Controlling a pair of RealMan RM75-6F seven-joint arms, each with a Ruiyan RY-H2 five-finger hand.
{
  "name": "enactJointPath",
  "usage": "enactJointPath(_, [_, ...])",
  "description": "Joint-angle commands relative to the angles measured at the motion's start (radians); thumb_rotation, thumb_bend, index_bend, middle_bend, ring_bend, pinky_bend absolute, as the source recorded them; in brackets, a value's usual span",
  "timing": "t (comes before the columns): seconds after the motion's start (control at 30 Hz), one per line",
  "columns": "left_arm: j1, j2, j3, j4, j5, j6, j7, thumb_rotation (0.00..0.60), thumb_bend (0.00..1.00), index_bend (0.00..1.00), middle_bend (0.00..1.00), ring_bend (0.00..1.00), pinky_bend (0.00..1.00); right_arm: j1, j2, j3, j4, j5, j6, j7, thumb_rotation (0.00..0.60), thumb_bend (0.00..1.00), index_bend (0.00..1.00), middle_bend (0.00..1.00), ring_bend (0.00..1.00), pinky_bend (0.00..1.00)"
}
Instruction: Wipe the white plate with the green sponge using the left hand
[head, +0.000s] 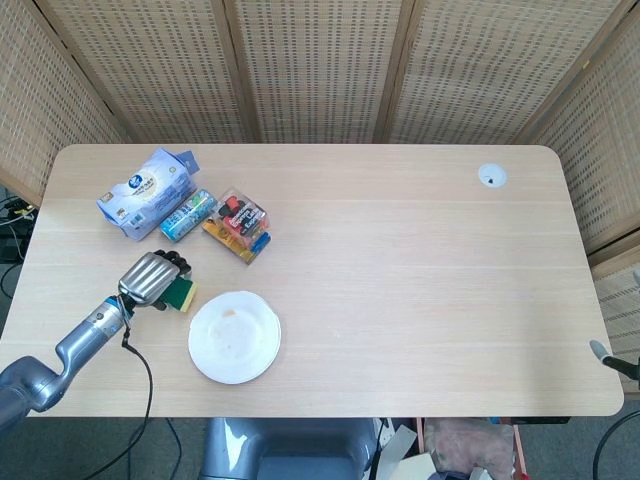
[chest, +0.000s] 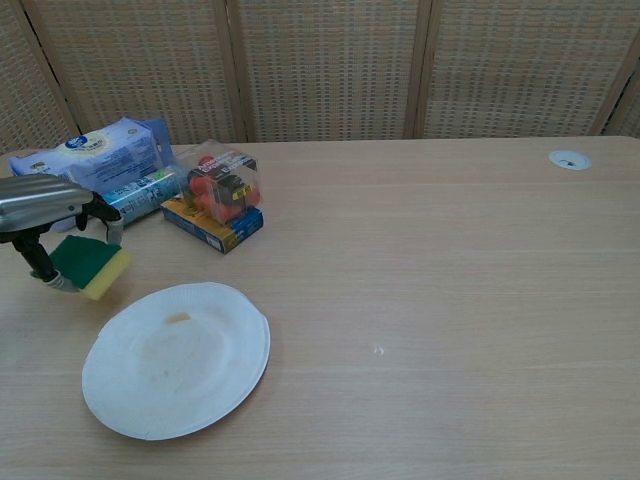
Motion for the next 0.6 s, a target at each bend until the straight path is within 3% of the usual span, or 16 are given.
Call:
enactJointPath(0.03, [0.004, 0.087, -0.022, -0.163, 0.012, 0.109, -0.059, 0.6, 0.09, 0.54, 0.4, 0.27, 0.37, -0.003, 0.003, 0.001, -0.002, -0.002, 0.005, 0.006, 0.6, 0.0, 0.0, 0.0, 0.0, 0.0])
enactJointPath(0.17, [-0.003, 0.139, -0.023, -0.331, 0.019, 0.133, -0.147, 0.6, 0.1, 0.54, 0.4, 0.27, 0.39, -0.002, 0.004, -0.002, -0.001, -0.006, 0.003, 0.009, 0.6, 0.0, 0.0, 0.0, 0.0, 0.0])
enactJointPath(0.33, [-0.026, 0.155, -0.01, -0.441, -0.002, 0.063, -0.216, 0.6, 0.1, 0.54, 0.4, 0.27, 0.4, -0.003, 0.005, -0.005, -0.002, -0.012, 0.005, 0.009, 0.6, 0.0, 0.0, 0.0, 0.0, 0.0])
enactJointPath(0.6, [-0.036, 0.065, -0.002, -0.369, -0.045, -0.013, -0.245, 0.6, 0.12, 0.54, 0.4, 0.27, 0.4, -0.004, 0.005, -0.007, 0.0, -0.013, 0.004, 0.012, 0.6, 0.0, 0.0, 0.0, 0.0, 0.0])
